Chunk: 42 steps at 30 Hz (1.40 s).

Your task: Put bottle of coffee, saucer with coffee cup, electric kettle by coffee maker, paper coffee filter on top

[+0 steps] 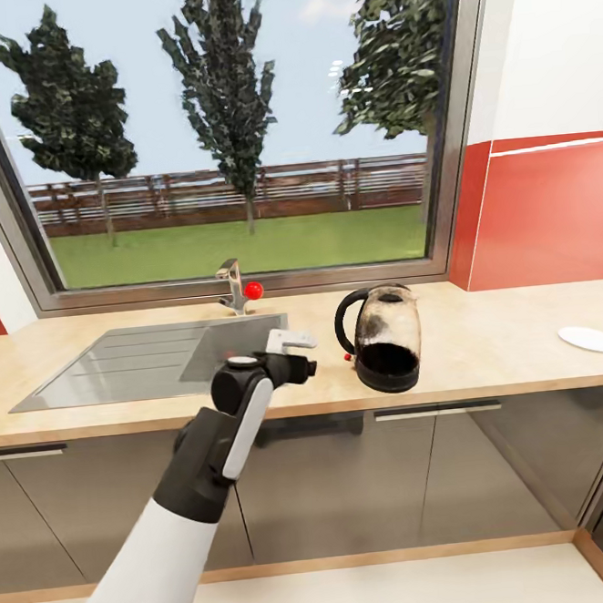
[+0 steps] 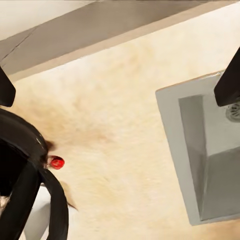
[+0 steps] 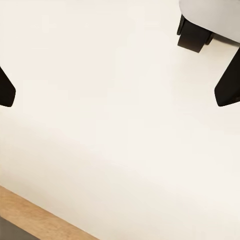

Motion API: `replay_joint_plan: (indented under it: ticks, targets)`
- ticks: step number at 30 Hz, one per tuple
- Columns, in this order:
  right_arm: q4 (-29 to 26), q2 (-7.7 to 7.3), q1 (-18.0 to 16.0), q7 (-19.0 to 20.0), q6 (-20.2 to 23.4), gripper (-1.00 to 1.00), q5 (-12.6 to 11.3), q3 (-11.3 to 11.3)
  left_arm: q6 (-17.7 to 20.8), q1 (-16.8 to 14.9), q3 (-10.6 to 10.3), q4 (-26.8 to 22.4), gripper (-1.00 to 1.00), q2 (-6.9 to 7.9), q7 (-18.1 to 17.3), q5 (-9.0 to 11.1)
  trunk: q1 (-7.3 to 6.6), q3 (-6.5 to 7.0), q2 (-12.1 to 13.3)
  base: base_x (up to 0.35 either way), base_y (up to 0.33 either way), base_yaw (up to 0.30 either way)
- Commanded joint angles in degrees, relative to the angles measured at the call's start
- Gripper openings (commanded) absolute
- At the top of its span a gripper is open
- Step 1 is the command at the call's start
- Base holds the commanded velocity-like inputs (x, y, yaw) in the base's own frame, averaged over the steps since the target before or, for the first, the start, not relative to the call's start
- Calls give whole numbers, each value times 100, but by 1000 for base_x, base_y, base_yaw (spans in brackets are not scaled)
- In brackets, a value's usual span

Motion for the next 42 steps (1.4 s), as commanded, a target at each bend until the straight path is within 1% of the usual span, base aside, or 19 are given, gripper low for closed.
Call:
replay_joint_plan:
  ticks: [1,2,3,7,14,17,21,27,32,33,35,38,39,40,42]
  targets:
    - [2,-2,-3,5,-15,100,31,2,17,-5,-56,-4,100,0,56,-35,0,-6,-3,0,0,0]
    - [2,2,-3,3,-15,100,30,2,17,-5,-118,-4,100,0,55,-116,0,-6,-3,0,0,0]
    - [2,3,-6,4,-15,100,30,2,19,-5,-148,-4,100,0,52,-144,0,-6,-3,0,0,0]
    - [2,6,-6,6,-15,100,31,2,18,-5,-200,-6,100,0,46,-186,0,-6,-3,0,0,0]
    - [2,6,-7,4,-15,100,31,2,16,-5,-185,-27,100,0,30,-185,0,-6,-3,0,0,0]
    - [2,6,-5,5,-15,100,31,3,9,-5,-167,-174,100,0,26,-165,0,-6,-3,0,0,0]
    - [2,6,-4,6,-15,100,31,3,-9,-5,-190,-203,100,0,28,-166,0,-6,-3,24,0,0]
    - [2,6,-5,5,-15,100,31,2,-28,-5,-212,-214,100,0,23,-161,0,-6,-3,243,0,0]
    - [2,9,-6,6,-15,100,31,3,-52,-5,-328,-222,100,0,17,-143,0,-6,-3,235,0,0]
    - [2,10,-5,7,-15,100,31,2,-54,-5,-341,-221,100,0,11,-124,0,-6,-3,75,0,0]
    - [2,13,-5,5,-15,100,31,3,-68,-5,-440,-222,100,0,-7,28,0,-6,-3,32,0,0]
    - [2,15,-5,7,-15,100,31,3,-146,-5,-611,-223,100,0,-14,393,0,-6,-3,11,0,0]
    - [2,15,-4,7,-15,100,31,3,-209,-5,-687,-228,100,0,-15,553,0,-6,-3,3,0,0]
    - [2,15,-3,6,-15,100,31,2,-269,-5,-732,-236,100,0,-16,644,0,-6,-3,2,0,0]
    - [2,12,-4,7,-15,100,31,3,-313,-5,-764,-245,100,0,-15,708,0,-6,-3,0,0,0]
